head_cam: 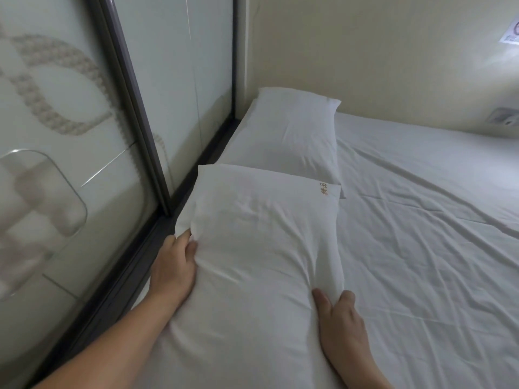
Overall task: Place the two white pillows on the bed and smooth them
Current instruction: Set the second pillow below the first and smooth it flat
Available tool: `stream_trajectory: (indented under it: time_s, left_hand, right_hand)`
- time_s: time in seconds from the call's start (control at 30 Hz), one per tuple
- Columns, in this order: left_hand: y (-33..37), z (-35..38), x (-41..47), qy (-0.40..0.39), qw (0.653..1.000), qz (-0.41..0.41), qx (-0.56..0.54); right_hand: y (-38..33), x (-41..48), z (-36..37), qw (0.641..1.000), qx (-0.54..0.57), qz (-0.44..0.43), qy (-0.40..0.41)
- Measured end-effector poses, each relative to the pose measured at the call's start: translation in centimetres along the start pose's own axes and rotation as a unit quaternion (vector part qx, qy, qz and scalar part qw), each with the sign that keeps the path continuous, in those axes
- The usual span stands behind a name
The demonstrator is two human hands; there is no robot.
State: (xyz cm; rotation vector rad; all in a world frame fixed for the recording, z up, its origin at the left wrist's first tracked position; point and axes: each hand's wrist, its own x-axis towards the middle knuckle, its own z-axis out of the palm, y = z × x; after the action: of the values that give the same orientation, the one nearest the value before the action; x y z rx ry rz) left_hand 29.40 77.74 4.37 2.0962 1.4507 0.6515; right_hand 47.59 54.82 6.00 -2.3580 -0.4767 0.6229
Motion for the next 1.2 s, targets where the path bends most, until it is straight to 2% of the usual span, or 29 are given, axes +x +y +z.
stream_trajectory:
  time_s: [0.13,0.3,0.43,0.5,0.57,0.63,0.7,0.77,0.8,0.87,0.9,0.93,1.0,1.03,1.07,1.1,1.13,1.17,1.2]
  left_hand:
    - [0.7,-0.1,0.2,-0.012,1.0,0.004,0.007]
    - [1.1,-0.7,-0.9,-0.046,0.995,-0.031,0.078]
    - [1.6,-1.7,-1.7,-0.057,0.995,-0.031,0.073]
    - [1.5,-2.3,-2.0,-0.064,0.993,-0.042,0.094]
    - [1.8,-3.0,-1.7,-0.043,0.982,-0.056,0.173]
    - [3.4,-3.1,-0.9,-0.005,0.973,-0.036,0.226]
    - [7.0,-1.8,0.3,0.015,0.973,0.064,0.22]
    - [11.0,0.4,1.3,-0.022,0.965,0.162,0.204]
    - [12.0,1.6,1.5,-0.064,0.96,0.179,0.204]
    - [10.2,3.6,1.4,-0.181,0.945,0.147,0.231]
    - [7.8,4.1,1.1,-0.225,0.934,0.106,0.255]
    - [5.3,3.9,1.2,-0.238,0.932,0.056,0.269]
    - [2.3,2.4,1.9,-0.183,0.94,-0.048,0.285]
    - [2.2,1.8,2.1,-0.14,0.947,-0.074,0.28]
    - [2.9,1.5,2.3,-0.104,0.959,-0.065,0.255]
    - [4.0,1.5,2.0,-0.099,0.97,-0.02,0.222]
    - [4.8,1.6,1.0,-0.133,0.971,0.03,0.195]
    - [4.9,1.7,-0.6,-0.184,0.965,0.051,0.181]
    - [4.1,1.6,-2.7,-0.223,0.956,0.035,0.187]
  right_hand:
    - [0.1,-0.2,-0.3,1.0,0.003,0.009,0.001]
    - [-0.3,-1.0,-0.6,1.0,0.007,0.02,-0.013]
    - [0.2,-1.7,-1.0,0.999,0.006,0.031,-0.019]
    - [0.4,-1.6,-1.2,0.999,-0.016,0.039,-0.029]
    - [-0.1,-0.9,-1.7,0.996,-0.084,0.025,-0.008]
    - [-1.8,0.1,-2.3,0.982,-0.174,-0.053,0.057]
    - [-4.9,1.2,-1.9,0.954,-0.201,-0.199,0.101]
    - [-8.3,2.3,-0.4,0.927,-0.199,-0.313,0.048]
    - [-9.0,3.1,0.6,0.922,-0.199,-0.333,-0.001]
    - [-7.5,5.7,1.7,0.93,-0.218,-0.287,-0.078]
    - [-5.6,7.1,1.3,0.943,-0.236,-0.218,-0.087]
    - [-3.8,8.4,0.3,0.96,-0.239,-0.122,-0.077]
    - [-1.2,9.9,-2.4,0.976,-0.209,0.052,-0.015]
    - [-0.9,9.8,-3.1,0.978,-0.201,0.056,0.019]
    - [-1.4,9.0,-3.1,0.981,-0.189,-0.009,0.051]
    - [-2.4,7.7,-2.5,0.978,-0.167,-0.11,0.057]
    - [-3.3,5.6,-1.6,0.964,-0.157,-0.21,0.034]
    - [-3.2,3.3,-0.3,0.948,-0.17,-0.27,-0.011]
    - [-2.0,1.4,0.7,0.934,-0.207,-0.287,-0.058]
